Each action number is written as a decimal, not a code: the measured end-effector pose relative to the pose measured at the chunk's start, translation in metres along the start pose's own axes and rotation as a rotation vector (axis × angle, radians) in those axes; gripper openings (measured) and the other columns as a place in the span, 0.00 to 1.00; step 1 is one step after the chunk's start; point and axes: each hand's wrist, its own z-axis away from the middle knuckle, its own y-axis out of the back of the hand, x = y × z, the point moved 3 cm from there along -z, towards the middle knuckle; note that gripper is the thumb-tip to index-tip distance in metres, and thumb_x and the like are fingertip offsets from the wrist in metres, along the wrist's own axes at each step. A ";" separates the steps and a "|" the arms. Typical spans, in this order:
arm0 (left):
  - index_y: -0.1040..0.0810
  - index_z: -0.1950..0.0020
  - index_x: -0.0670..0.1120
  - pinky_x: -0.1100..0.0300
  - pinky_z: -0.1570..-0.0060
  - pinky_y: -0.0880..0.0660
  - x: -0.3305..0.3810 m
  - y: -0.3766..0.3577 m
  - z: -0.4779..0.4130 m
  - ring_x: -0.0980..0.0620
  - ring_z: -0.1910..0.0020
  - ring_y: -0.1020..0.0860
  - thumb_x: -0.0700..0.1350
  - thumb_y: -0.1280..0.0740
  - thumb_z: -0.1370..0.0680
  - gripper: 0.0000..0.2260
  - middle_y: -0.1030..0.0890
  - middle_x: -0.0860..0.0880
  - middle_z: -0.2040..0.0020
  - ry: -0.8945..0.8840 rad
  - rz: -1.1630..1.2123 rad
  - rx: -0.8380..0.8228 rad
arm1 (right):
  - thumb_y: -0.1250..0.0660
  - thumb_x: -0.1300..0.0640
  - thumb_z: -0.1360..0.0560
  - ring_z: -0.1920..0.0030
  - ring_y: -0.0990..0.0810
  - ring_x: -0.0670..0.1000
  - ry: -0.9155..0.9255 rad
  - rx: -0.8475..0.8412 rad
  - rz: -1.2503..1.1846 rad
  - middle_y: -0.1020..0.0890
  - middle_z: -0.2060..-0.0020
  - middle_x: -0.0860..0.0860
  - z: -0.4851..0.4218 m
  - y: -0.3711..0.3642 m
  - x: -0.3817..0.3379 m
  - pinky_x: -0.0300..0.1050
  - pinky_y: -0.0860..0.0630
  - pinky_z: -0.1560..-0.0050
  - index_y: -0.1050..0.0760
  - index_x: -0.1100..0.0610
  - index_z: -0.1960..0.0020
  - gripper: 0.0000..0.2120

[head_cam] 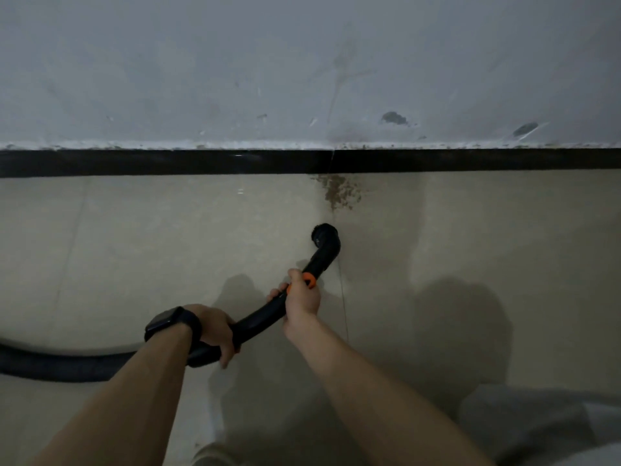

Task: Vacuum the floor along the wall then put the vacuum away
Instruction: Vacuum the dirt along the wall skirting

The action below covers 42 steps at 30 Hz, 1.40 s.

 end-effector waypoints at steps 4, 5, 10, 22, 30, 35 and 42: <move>0.18 0.51 0.53 0.59 0.46 0.24 -0.017 -0.002 -0.001 0.51 0.48 0.21 0.41 0.23 0.32 0.13 0.18 0.52 0.49 0.014 0.031 0.040 | 0.33 0.56 0.20 0.74 0.24 0.53 0.022 0.046 0.014 0.25 0.70 0.52 -0.001 -0.005 0.020 0.49 0.20 0.64 0.27 0.59 0.48 0.07; 0.18 0.51 0.52 0.60 0.46 0.25 -0.017 -0.002 -0.003 0.51 0.48 0.21 0.39 0.23 0.32 0.13 0.18 0.53 0.49 0.007 0.066 0.082 | 0.33 0.55 0.20 0.74 0.24 0.53 0.035 0.062 0.015 0.25 0.70 0.53 -0.002 -0.004 0.020 0.51 0.19 0.62 0.27 0.59 0.48 0.08; 0.18 0.51 0.52 0.58 0.47 0.24 0.004 0.012 -0.011 0.48 0.48 0.21 0.37 0.26 0.34 0.15 0.17 0.50 0.51 -0.078 0.158 0.306 | 0.33 0.54 0.19 0.75 0.23 0.52 0.100 0.127 0.007 0.24 0.70 0.53 -0.015 0.000 -0.014 0.52 0.17 0.62 0.27 0.59 0.49 0.08; 0.20 0.44 0.51 0.56 0.53 0.20 0.103 0.051 -0.015 0.46 0.53 0.20 0.44 0.27 0.35 0.19 0.18 0.47 0.51 -0.195 0.184 0.402 | 0.33 0.54 0.19 0.72 0.24 0.51 0.114 0.133 0.131 0.24 0.67 0.54 -0.058 0.017 -0.129 0.46 0.21 0.66 0.27 0.60 0.51 0.09; 0.20 0.45 0.47 0.56 0.54 0.18 0.155 0.053 -0.018 0.46 0.56 0.18 0.48 0.27 0.36 0.20 0.17 0.46 0.53 -0.204 0.320 0.358 | 0.32 0.54 0.19 0.72 0.25 0.53 0.113 0.060 0.308 0.25 0.69 0.54 -0.083 0.015 -0.184 0.49 0.21 0.63 0.27 0.60 0.52 0.09; 0.19 0.47 0.47 0.53 0.52 0.17 0.167 0.059 -0.020 0.45 0.56 0.17 0.49 0.27 0.37 0.19 0.16 0.45 0.53 -0.197 0.344 0.357 | 0.32 0.55 0.20 0.72 0.26 0.54 0.100 0.015 0.344 0.26 0.71 0.53 -0.095 0.013 -0.197 0.51 0.20 0.60 0.27 0.60 0.52 0.08; 0.19 0.46 0.46 0.52 0.51 0.18 0.173 0.069 -0.020 0.45 0.54 0.18 0.47 0.27 0.37 0.20 0.17 0.44 0.52 -0.184 0.383 0.342 | 0.33 0.57 0.20 0.71 0.27 0.53 0.094 -0.008 0.380 0.27 0.71 0.54 -0.102 0.005 -0.211 0.47 0.21 0.66 0.30 0.59 0.57 0.10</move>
